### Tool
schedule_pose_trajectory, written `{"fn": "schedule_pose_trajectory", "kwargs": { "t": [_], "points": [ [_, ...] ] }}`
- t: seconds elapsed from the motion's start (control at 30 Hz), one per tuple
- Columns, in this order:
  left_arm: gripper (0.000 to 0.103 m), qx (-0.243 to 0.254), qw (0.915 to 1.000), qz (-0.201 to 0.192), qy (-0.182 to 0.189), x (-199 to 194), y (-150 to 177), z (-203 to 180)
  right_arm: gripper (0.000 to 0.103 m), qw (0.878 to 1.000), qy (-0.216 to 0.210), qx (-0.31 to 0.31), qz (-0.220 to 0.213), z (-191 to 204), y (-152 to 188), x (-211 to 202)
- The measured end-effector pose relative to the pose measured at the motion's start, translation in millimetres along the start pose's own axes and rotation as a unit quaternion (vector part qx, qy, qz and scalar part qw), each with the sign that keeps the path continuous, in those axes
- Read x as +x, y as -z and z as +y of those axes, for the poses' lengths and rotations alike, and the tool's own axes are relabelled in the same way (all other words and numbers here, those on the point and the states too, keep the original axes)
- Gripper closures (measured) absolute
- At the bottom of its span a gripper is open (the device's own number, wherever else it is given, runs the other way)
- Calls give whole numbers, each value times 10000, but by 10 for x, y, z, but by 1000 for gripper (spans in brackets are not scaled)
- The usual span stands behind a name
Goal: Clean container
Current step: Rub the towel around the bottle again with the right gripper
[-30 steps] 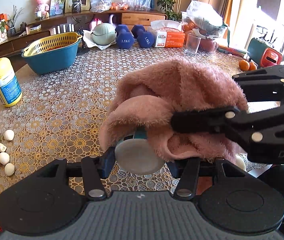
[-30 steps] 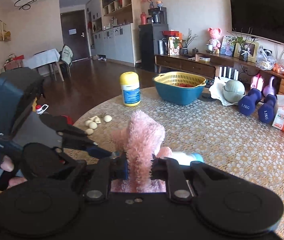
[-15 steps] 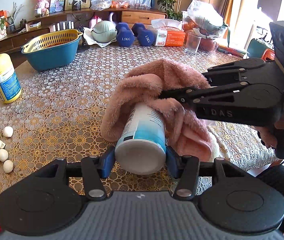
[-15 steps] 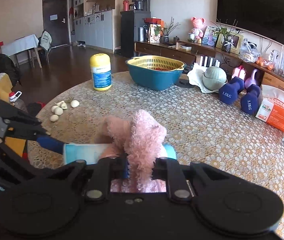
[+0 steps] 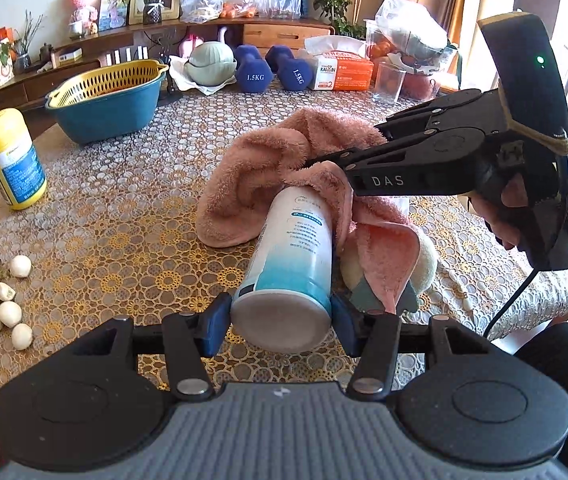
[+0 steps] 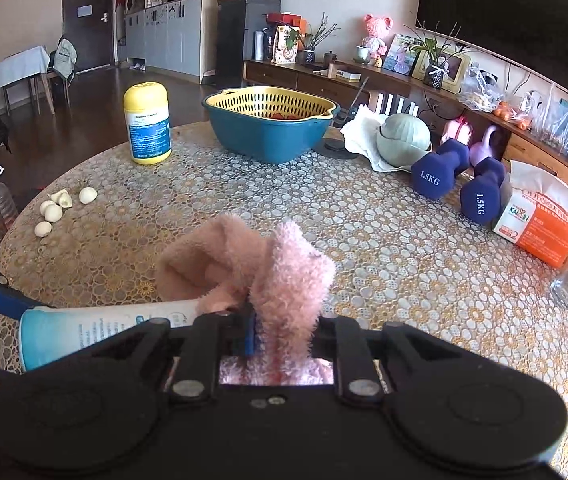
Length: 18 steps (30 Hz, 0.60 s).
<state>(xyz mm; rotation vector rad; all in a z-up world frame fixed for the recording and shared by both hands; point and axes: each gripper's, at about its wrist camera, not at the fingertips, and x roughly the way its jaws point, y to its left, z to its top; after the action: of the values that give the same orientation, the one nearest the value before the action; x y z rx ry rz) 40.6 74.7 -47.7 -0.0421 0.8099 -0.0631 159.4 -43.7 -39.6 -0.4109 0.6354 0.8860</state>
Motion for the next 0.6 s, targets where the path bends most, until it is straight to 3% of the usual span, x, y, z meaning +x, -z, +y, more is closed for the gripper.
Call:
{"fn": "schedule_pose_trajectory", "kwargs": {
  "t": [0.27, 0.6],
  "points": [
    [50, 932, 9942, -101, -526, 43, 62, -219, 85, 10000, 5, -10, 14, 24, -72, 52],
    [49, 972, 9936, -77, -572, 120, 119, -224, 86, 10000, 63, 50, 38, 21, -82, 26]
  ]
}}
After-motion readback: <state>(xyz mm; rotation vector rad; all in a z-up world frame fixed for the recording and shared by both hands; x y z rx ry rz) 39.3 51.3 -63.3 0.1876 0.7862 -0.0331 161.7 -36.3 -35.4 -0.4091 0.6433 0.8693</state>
